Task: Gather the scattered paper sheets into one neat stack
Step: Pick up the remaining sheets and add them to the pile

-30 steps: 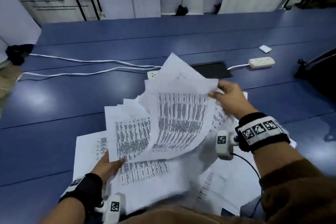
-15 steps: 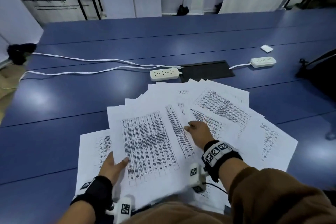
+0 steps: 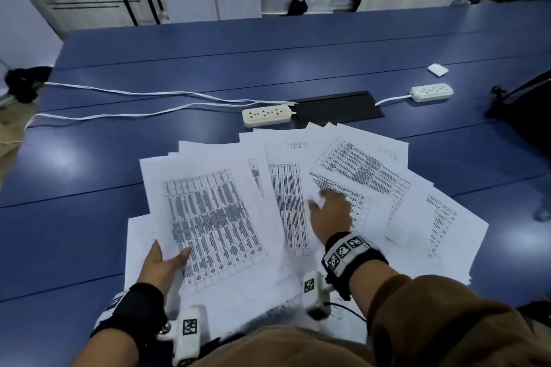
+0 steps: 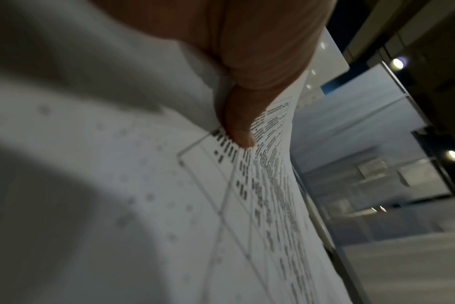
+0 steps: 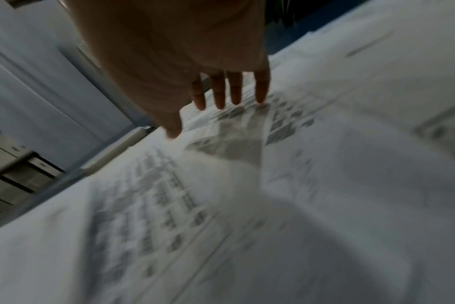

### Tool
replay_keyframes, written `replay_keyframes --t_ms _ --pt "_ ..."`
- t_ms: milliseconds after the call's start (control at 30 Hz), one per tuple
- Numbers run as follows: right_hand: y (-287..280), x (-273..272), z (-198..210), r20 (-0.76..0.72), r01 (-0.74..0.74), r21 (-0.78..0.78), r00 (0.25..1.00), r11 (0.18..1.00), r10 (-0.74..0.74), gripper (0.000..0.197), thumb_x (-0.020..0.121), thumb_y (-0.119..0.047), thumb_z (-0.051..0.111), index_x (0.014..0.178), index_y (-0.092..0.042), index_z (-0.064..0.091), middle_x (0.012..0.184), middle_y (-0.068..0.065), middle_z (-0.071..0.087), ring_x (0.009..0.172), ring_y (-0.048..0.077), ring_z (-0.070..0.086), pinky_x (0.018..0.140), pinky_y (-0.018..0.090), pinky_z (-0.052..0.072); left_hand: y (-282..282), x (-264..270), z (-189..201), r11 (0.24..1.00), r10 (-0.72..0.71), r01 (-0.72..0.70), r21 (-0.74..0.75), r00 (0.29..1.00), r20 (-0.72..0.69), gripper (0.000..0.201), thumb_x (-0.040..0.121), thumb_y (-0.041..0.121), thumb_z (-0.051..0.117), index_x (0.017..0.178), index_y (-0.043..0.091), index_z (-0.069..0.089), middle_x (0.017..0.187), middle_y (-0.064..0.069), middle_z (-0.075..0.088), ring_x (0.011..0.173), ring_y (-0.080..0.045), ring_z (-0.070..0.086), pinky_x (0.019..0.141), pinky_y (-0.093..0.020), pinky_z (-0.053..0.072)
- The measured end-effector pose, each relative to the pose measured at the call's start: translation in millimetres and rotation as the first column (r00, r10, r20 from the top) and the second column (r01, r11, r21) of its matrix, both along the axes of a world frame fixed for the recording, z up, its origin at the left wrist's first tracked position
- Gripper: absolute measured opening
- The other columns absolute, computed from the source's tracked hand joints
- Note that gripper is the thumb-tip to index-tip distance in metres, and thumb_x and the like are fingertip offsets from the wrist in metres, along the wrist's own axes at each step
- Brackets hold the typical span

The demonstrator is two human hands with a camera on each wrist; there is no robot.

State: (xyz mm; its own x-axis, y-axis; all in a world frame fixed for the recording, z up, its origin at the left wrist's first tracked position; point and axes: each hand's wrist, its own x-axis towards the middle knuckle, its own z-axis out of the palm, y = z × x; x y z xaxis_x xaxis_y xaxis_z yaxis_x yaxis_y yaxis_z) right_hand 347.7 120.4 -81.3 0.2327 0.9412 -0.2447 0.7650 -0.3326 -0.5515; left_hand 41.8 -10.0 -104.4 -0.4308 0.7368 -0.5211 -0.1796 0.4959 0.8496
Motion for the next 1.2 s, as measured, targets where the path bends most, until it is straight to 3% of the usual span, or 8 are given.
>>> replay_keyframes --t_ms 100,167,400,467,633,800,967,1200 --pt "6.5 12.5 4.8 0.282 0.030 -0.161 0.959 0.987 0.017 0.077 0.081 -0.063 0.061 0.135 -0.012 0.042 0.136 0.013 0.044 0.128 0.032 0.040 0.098 0.048 0.040 -8.0 -18.0 -3.0 0.998 0.046 -0.046 -0.037 0.999 0.002 0.101 0.080 0.013 0.072 0.153 0.009 0.003 0.161 -0.008 0.009 0.146 -0.025 0.017 0.115 -0.037 0.017" --pt "7.6 9.4 1.4 0.242 -0.017 -0.184 0.968 0.983 0.062 0.087 0.072 -0.070 0.065 0.130 -0.008 0.043 0.129 0.014 0.048 0.122 0.032 0.046 0.095 0.046 0.044 -12.2 -21.5 -4.5 0.997 0.040 -0.040 -0.065 0.999 0.000 0.103 0.079 0.017 0.074 0.153 0.010 0.002 0.161 -0.009 0.008 0.147 -0.026 0.015 0.116 -0.038 0.015" --pt "12.8 -22.7 -3.8 -0.184 -0.145 -0.136 0.976 0.980 0.119 0.034 0.085 -0.034 0.070 0.100 -0.005 0.062 0.087 0.010 0.065 0.076 0.026 0.064 0.068 0.032 0.055 -8.6 -21.3 -6.6 0.995 0.034 -0.033 -0.093 0.999 0.013 0.103 0.080 0.021 0.075 0.153 0.011 0.003 0.161 -0.008 0.007 0.147 -0.027 0.013 0.117 -0.045 0.014" --pt "13.6 -24.9 10.0 -0.258 -0.163 -0.064 0.956 0.985 0.141 0.023 0.089 -0.022 0.066 0.103 -0.005 0.060 0.085 0.009 0.062 0.069 0.021 0.060 0.059 0.027 0.052 -8.2 -19.4 -4.3 0.996 0.045 -0.042 -0.084 0.998 0.038 0.102 0.081 0.019 0.074 0.153 0.011 0.002 0.161 -0.008 0.006 0.147 -0.027 0.012 0.117 -0.045 0.013" --pt "30.1 -3.5 69.4 -0.067 -0.033 0.249 0.996 0.968 0.051 0.026 0.089 -0.018 0.055 0.113 -0.015 0.062 0.098 0.013 0.070 0.092 0.035 0.065 0.077 0.037 0.052 -6.1 -10.3 -2.1 0.995 0.043 -0.031 -0.098 0.992 0.115 0.102 0.082 0.020 0.073 0.153 0.014 0.000 0.161 -0.005 0.003 0.147 -0.027 0.011 0.117 -0.050 0.012" --pt "46.2 16.5 144.8 -0.283 0.133 0.586 0.958 0.800 0.048 0.005 0.084 -0.019 0.061 0.088 -0.018 0.059 0.067 0.005 0.057 0.060 0.021 0.051 0.058 0.036 0.046 2.4 7.6 -1.0 0.999 -0.032 0.034 -0.011 0.987 0.157 0.097 0.076 0.018 0.078 0.151 0.011 0.017 0.153 0.005 0.022 0.139 -0.017 0.028 0.116 -0.043 0.017" --pt "42.6 16.3 198.8 -0.603 0.315 0.661 0.763 0.681 0.233 0.019 0.085 -0.008 0.066 0.088 -0.026 0.063 0.081 -0.005 0.065 0.077 0.011 0.059 0.074 0.033 0.052 5.6 19.0 -5.9 0.997 -0.072 0.071 0.009 0.986 0.152 0.093 0.074 0.015 0.079 0.149 0.013 0.024 0.152 0.002 0.030 0.138 -0.023 0.035 0.115 -0.040 0.023" --pt "22.0 -8.4 123.3 -0.516 0.109 0.253 0.855 0.961 0.039 0.017 0.085 -0.007 0.067 0.097 -0.016 0.058 0.087 0.011 0.067 0.076 0.027 0.064 0.070 0.040 0.057 9.0 33.4 6.6 0.997 -0.075 0.073 0.022 0.993 0.089 0.048 0.093 0.018 0.058 0.138 0.012 0.043 0.129 -0.005 0.054 0.127 -0.024 0.048 0.101 -0.031 0.033"
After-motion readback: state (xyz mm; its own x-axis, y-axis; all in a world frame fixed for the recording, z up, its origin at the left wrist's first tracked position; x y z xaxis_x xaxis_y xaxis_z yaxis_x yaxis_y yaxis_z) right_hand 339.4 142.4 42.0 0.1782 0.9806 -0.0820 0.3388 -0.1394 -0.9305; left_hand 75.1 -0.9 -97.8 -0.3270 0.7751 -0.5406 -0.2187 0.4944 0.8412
